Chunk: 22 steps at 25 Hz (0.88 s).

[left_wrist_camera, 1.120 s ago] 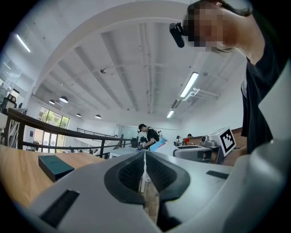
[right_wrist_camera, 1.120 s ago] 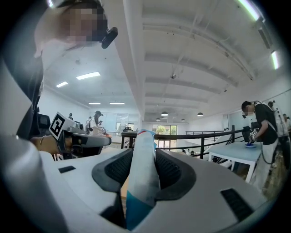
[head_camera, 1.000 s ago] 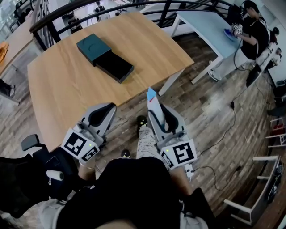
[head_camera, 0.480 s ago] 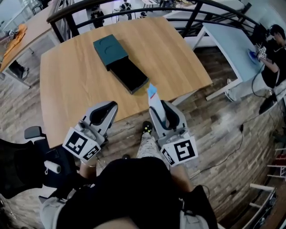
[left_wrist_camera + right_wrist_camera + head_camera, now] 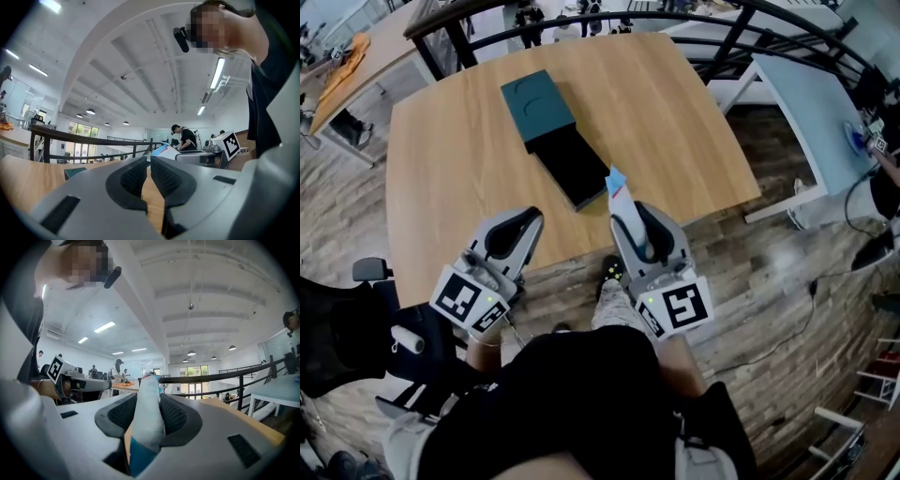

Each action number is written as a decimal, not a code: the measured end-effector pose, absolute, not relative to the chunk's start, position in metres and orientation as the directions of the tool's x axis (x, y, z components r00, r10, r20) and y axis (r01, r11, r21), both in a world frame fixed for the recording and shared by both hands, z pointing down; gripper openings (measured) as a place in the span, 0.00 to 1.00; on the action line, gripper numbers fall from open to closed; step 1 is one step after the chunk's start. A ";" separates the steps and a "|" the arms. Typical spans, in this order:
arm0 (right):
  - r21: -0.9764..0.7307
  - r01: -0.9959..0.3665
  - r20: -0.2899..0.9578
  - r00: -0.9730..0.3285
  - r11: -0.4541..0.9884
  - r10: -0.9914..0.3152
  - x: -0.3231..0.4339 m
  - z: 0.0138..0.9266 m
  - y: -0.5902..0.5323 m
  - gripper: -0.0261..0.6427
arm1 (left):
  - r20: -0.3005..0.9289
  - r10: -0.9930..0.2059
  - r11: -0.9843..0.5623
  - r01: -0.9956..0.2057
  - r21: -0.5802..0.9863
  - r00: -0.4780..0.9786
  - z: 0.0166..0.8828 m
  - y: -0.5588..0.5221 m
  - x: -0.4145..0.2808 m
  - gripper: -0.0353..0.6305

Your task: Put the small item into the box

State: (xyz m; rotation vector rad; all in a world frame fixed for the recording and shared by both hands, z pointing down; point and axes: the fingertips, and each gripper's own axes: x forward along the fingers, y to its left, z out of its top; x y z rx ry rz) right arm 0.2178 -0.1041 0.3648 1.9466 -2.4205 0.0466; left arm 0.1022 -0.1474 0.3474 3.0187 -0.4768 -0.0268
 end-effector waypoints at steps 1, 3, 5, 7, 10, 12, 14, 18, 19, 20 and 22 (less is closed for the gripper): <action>-0.005 -0.975 0.048 -0.224 0.224 -0.973 0.220 0.366 -0.109 0.27 | 0.000 -0.315 -0.946 -0.313 0.086 0.949 0.349 -0.151 0.104 0.09; -0.010 -0.971 0.055 -0.239 0.238 -0.970 0.225 0.369 -0.119 0.27 | 0.002 -0.331 -0.940 -0.330 0.089 0.944 0.350 -0.158 0.108 0.09; -0.012 -0.967 0.057 -0.255 0.255 -0.965 0.229 0.370 -0.130 0.27 | 0.004 -0.352 -0.932 -0.351 0.094 0.936 0.351 -0.168 0.110 0.09; -0.016 -0.961 0.053 -0.277 0.277 -0.959 0.231 0.370 -0.141 0.27 | 0.011 -0.372 -0.924 -0.372 0.095 0.928 0.352 -0.176 0.113 0.09; -0.027 -0.954 0.052 -0.300 0.299 -0.953 0.238 0.371 -0.155 0.27 | 0.023 -0.398 -0.912 -0.398 0.101 0.917 0.358 -0.185 0.119 0.09; -0.025 -0.947 0.062 -0.321 0.320 -0.945 0.243 0.376 -0.165 0.27 | 0.028 -0.417 -0.902 -0.418 0.108 0.908 0.362 -0.193 0.122 0.09; -0.028 -0.939 0.070 -0.343 0.342 -0.937 0.246 0.381 -0.176 0.27 | 0.038 -0.441 -0.890 -0.442 0.110 0.897 0.366 -0.201 0.124 0.09; -0.036 -0.923 0.085 -0.384 0.383 -0.919 0.250 0.387 -0.198 0.27 | 0.056 -0.485 -0.865 -0.488 0.113 0.873 0.372 -0.218 0.127 0.09; -0.038 -0.918 0.087 -0.397 0.395 -0.914 0.251 0.388 -0.204 0.27 | 0.059 -0.496 -0.858 -0.500 0.116 0.866 0.374 -0.223 0.128 0.09; -0.039 -0.913 0.089 -0.409 0.407 -0.908 0.252 0.390 -0.209 0.27 | 0.062 -0.506 -0.852 -0.510 0.118 0.860 0.375 -0.227 0.129 0.09; -0.044 -0.903 0.098 -0.429 0.427 -0.898 0.256 0.394 -0.219 0.27 | 0.065 -0.523 -0.842 -0.527 0.117 0.850 0.377 -0.237 0.135 0.09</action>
